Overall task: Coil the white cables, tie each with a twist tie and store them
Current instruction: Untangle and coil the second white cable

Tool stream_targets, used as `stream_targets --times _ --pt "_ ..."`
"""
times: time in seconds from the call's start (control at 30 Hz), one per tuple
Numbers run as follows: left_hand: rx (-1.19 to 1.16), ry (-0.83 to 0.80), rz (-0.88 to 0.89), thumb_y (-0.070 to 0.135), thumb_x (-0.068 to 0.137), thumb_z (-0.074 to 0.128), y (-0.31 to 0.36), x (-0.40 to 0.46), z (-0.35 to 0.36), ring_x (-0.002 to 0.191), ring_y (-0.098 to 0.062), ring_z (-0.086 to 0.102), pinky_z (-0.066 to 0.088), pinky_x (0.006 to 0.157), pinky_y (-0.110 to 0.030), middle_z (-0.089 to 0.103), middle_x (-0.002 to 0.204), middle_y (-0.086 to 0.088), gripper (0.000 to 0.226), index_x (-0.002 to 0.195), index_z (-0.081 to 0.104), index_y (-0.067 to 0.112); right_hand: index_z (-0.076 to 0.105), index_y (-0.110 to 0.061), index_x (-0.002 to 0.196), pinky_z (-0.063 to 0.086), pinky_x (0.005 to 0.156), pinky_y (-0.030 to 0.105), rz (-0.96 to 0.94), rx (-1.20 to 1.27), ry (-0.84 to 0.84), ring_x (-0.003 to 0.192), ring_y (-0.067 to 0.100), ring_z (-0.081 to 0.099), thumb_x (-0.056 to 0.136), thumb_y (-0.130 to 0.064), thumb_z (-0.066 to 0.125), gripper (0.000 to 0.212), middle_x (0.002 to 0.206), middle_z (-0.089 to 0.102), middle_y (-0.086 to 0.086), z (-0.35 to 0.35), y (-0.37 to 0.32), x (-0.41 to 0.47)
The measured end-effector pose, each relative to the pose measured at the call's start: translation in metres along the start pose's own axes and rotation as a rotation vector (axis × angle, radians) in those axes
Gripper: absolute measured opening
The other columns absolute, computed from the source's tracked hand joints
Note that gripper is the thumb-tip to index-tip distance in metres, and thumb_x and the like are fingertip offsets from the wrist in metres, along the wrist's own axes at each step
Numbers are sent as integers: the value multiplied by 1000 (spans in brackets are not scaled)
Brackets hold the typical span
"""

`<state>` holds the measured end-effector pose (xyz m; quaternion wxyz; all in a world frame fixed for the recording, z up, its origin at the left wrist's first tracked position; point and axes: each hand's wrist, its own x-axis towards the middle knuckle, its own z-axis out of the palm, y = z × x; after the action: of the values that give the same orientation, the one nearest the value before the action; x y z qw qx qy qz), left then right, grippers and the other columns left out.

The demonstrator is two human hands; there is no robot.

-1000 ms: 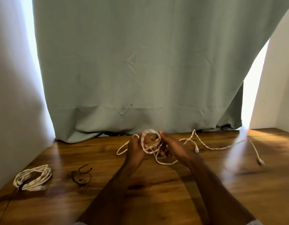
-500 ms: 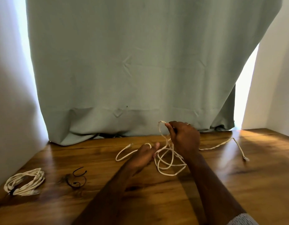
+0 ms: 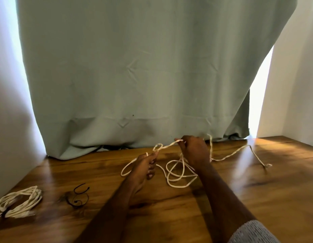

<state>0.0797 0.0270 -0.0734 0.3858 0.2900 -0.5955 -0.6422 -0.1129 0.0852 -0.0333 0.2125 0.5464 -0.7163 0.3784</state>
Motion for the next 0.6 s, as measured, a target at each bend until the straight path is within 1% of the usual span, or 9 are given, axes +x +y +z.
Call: stream_targets --times 0.07,0.1,0.17,0.23,0.3,0.37,0.47,0.53,0.6 --pt "-17 -28 17 30 101 51 0 1 -2 43 -12 22 9 56 -36 28 49 2 43 60 41 20 75 -16 98 56 59 33 44 254 89 64 16 68 98 -30 63 19 80 74 3 -9 5 11" --pt "-8 -40 17 30 101 52 -1 1 -1 44 -13 22 9 57 -38 28 50 1 43 60 41 20 75 -12 99 57 59 30 30 340 68 61 12 68 97 -20 65 12 79 75 3 -13 6 18" --pt "38 -47 12 32 101 53 -3 1 1 45 -13 23 10 56 -36 29 52 1 42 63 42 20 76 -10 98 58 68 28 -63 290 -32 71 13 71 93 -6 67 12 85 76 6 -20 12 36" --pt "122 -34 31 35 100 55 -4 2 2 47 -12 26 14 52 -31 31 55 1 36 69 45 20 77 -12 103 55 76 32 -107 43 -132 86 23 69 93 -13 68 13 98 74 9 -25 21 53" --pt "165 -26 45 36 99 56 -5 2 1 48 -12 27 16 51 -29 32 57 1 30 76 49 19 76 -12 106 52 77 36 -128 -131 -178 90 25 63 97 -28 65 22 103 67 9 -36 29 63" --pt "124 -19 43 36 100 55 -3 2 -1 48 -12 26 15 52 -29 31 56 1 34 71 51 19 74 -10 99 51 74 39 -179 -86 -267 83 24 61 101 -36 56 32 94 63 8 -47 37 62" --pt "52 -45 23 36 100 53 2 -1 3 45 -12 25 15 52 -29 30 53 1 46 57 51 22 63 -15 84 52 71 40 -72 110 -512 66 20 64 106 -39 44 38 72 65 3 -65 48 48" --pt "51 -91 7 38 101 50 4 -5 10 44 -12 25 17 51 -29 30 51 2 46 59 45 19 60 -19 86 51 74 42 -48 30 -574 72 24 64 106 -46 38 40 75 63 3 -74 51 43" --pt "40 -138 -7 40 101 49 6 -9 17 43 -11 24 17 50 -28 30 51 3 45 61 42 18 64 -18 103 51 79 40 -33 -182 -716 77 21 62 105 -52 37 44 85 63 2 -80 41 38"
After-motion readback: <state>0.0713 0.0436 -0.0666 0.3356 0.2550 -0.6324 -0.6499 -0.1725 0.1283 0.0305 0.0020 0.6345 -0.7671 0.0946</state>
